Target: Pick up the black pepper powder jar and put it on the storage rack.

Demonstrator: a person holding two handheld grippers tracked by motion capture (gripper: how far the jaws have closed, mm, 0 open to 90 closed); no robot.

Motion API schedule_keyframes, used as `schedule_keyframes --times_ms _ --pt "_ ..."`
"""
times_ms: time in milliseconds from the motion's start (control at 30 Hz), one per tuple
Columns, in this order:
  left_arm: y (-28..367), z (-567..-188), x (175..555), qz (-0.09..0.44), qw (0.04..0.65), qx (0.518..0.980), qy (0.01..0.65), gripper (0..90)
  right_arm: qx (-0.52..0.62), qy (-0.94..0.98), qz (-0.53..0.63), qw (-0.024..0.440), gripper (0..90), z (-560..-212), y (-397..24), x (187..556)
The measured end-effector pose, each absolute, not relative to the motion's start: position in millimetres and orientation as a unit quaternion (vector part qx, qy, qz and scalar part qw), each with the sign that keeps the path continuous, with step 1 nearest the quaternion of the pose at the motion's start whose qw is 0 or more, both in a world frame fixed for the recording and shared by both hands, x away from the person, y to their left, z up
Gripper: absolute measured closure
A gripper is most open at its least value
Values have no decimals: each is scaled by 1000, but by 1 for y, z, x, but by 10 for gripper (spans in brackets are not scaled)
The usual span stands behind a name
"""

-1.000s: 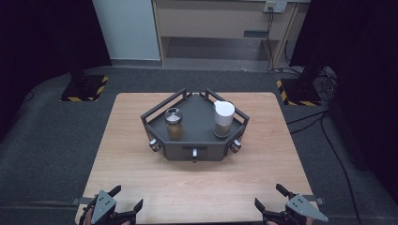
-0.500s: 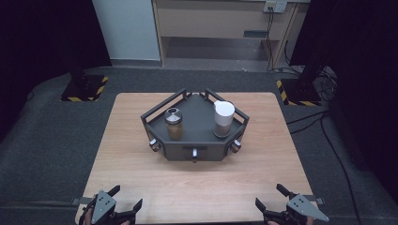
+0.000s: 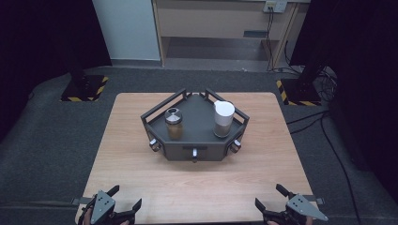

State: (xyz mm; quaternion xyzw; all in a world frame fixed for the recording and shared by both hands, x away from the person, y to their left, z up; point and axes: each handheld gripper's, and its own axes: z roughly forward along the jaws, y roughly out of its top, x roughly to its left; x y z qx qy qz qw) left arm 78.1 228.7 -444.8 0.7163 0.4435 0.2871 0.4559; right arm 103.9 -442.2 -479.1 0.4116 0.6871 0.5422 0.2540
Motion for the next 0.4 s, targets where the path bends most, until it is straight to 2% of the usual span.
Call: schedule_keyframes --times_ms 400 --pt "227 -444 78 289 455 718 441 48 412 687 545 249 31 -480 -442 105"
